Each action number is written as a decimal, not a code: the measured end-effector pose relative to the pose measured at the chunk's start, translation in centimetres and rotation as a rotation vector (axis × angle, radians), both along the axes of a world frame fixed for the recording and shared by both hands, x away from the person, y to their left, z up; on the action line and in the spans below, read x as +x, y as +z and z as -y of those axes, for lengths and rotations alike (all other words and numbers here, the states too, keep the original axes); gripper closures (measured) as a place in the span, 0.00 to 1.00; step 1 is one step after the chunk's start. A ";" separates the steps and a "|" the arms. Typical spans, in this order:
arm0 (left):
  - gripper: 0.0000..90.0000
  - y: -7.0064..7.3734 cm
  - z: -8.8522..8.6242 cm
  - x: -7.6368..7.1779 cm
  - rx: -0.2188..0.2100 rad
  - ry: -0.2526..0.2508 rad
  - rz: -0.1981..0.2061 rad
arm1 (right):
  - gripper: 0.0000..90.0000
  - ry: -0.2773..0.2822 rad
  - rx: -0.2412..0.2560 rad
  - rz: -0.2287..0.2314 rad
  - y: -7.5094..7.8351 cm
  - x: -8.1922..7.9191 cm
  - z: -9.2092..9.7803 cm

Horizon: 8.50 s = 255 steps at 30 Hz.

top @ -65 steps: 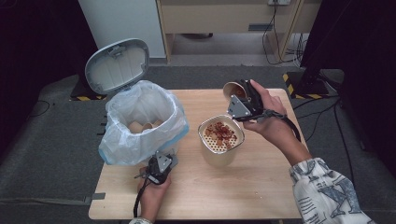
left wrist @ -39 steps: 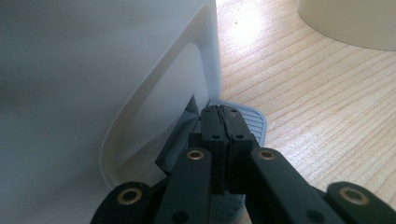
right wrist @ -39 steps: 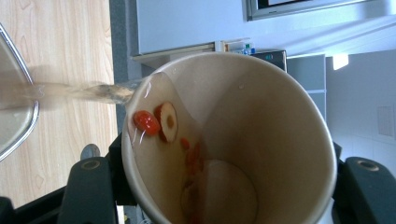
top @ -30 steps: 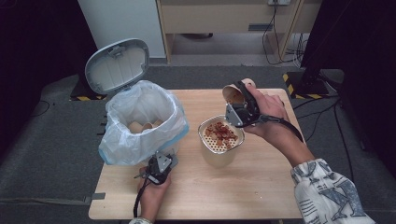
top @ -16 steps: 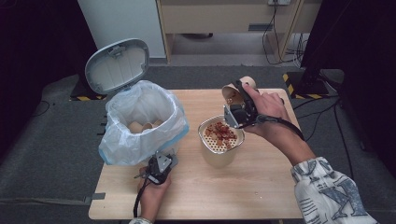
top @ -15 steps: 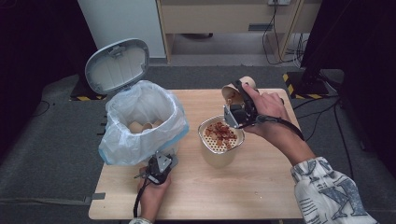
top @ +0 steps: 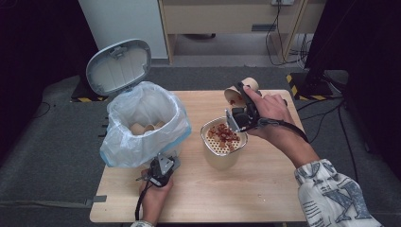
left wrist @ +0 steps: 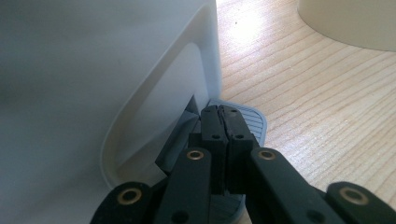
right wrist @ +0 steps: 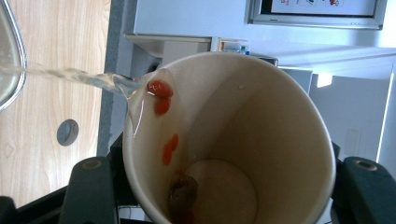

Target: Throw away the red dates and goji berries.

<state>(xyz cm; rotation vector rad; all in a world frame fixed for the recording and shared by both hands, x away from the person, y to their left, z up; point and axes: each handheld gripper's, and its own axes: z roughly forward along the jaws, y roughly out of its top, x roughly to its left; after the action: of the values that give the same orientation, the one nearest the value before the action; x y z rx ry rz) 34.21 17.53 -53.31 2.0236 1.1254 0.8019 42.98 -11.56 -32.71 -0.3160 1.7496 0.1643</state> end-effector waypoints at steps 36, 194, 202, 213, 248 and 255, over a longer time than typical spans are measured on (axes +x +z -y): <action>0.98 0.0 0.0 0.0 0.000 -0.001 0.000 | 0.39 0.019 -0.100 0.051 -0.5 -0.2 -0.6; 0.98 0.0 0.0 0.0 0.000 -0.001 0.001 | 0.38 0.084 0.582 -0.367 0.0 1.9 -2.8; 0.98 0.0 0.0 0.0 0.001 -0.001 0.001 | 0.38 0.102 0.625 -0.404 0.2 1.9 -3.0; 0.98 0.0 0.0 0.0 -0.003 -0.002 0.000 | 0.38 0.124 0.729 -0.497 0.4 2.1 -3.0; 0.98 0.0 0.0 0.0 -0.001 -0.002 0.001 | 0.37 0.169 1.031 -0.854 1.0 3.4 -1.5; 0.98 0.0 0.0 0.0 0.000 -0.002 0.000 | 0.37 0.162 1.059 -0.890 0.9 3.5 -1.4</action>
<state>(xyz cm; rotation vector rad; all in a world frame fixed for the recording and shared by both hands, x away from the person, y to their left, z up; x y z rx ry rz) 34.19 17.55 -53.30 2.0244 1.1234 0.8010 46.51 -10.14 -31.83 0.4752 2.1931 1.4594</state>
